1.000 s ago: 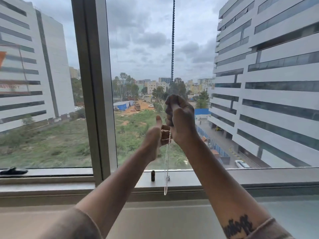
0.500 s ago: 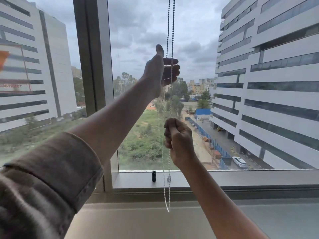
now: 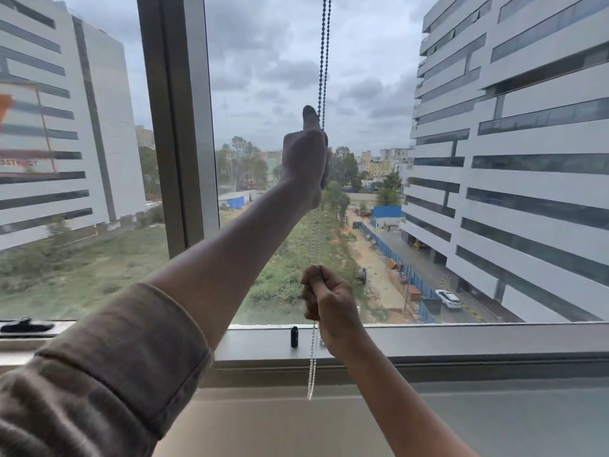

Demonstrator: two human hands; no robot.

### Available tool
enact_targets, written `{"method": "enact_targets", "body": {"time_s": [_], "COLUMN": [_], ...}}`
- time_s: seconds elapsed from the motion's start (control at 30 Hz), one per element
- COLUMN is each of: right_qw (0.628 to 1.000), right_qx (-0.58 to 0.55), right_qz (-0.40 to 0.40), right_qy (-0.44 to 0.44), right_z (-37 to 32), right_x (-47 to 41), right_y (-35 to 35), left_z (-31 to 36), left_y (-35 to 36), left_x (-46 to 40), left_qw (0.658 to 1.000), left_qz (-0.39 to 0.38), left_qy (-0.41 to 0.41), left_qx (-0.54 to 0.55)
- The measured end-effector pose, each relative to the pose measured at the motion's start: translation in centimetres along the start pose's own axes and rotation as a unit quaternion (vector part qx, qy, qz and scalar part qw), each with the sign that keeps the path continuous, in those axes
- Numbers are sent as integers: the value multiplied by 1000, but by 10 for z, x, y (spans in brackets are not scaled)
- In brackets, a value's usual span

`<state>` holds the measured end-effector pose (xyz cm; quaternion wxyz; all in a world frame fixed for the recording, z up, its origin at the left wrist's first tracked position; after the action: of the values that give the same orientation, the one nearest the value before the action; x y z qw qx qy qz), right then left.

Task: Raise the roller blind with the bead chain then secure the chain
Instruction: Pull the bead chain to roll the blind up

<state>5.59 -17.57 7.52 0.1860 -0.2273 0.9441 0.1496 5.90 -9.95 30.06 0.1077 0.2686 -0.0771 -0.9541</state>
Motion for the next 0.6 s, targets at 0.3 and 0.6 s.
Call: {"method": "enact_targets", "body": {"time_s": [0.3, 0.6], "right_qw": [998, 998], "right_qx": [36, 8], "right_qz": [3, 59], "right_qy": [59, -18], "right_z": [-2, -100], "right_x": [-19, -82], "right_y": [-22, -20], "left_z": [-41, -106], "left_y": [-12, -15], "left_x": [25, 61], "left_qw": [1000, 999], "left_qz": [6, 18], "left_qy": [23, -29], "left_qx": [-15, -9]}}
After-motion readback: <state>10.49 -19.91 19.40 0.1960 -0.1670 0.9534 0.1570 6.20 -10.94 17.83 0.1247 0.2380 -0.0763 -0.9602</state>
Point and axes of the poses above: each hand's wrist, its own x-axis away from the middle knuckle, its own y-axis out of the palm, z = x × y, the point moved 8 cm from there along -x, towards the middle knuckle, and after that the axes turned 7 degrees about -z, right-handed, at the moved point
